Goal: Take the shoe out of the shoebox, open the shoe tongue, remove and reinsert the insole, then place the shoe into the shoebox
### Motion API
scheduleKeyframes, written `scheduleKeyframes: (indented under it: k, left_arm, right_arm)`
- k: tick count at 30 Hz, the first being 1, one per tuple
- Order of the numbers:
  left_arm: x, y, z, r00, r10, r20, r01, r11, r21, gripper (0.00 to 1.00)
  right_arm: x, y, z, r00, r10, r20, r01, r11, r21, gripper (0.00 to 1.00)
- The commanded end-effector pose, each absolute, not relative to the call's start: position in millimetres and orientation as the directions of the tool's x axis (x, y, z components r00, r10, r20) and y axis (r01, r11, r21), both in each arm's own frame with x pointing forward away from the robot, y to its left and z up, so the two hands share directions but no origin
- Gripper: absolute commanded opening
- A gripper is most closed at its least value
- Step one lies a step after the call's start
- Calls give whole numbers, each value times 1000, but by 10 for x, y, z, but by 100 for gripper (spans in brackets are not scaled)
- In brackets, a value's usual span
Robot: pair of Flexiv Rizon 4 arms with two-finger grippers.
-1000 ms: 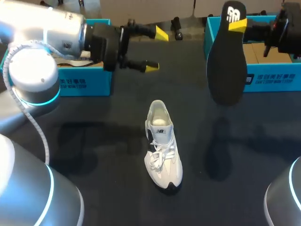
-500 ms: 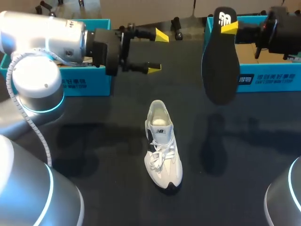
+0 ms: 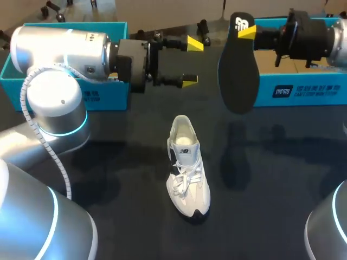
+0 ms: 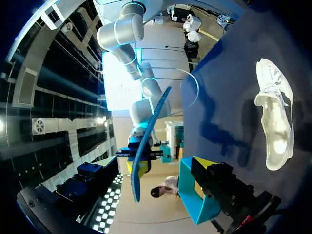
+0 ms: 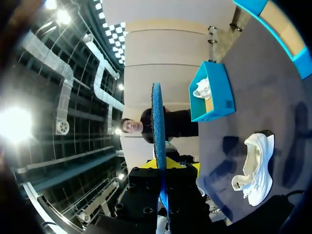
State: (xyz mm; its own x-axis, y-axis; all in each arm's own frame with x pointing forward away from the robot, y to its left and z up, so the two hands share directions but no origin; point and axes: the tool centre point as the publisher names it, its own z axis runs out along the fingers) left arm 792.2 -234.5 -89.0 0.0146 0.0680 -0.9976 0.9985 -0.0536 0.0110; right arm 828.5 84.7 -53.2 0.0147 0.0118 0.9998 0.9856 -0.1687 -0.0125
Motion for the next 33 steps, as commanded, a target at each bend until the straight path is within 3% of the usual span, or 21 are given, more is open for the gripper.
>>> scheduleKeyframes:
  k: [1,27,33]
  left_arm:
    - [7918,-2378,-905,24,37,-999,998,-53,22,100]
    - [7943,-2596,-914,98,-34,-995,994,-49,99,100]
    - [7959,-2616,-907,103,-42,-994,993,-51,105,85]
  right_arm:
    - [8484,942,-563,21,15,1000,992,-124,-19,0]
    - [8676,1224,-718,110,19,994,992,-67,-108,0]
    - [8669,1287,-768,121,12,993,991,-61,-120,0]
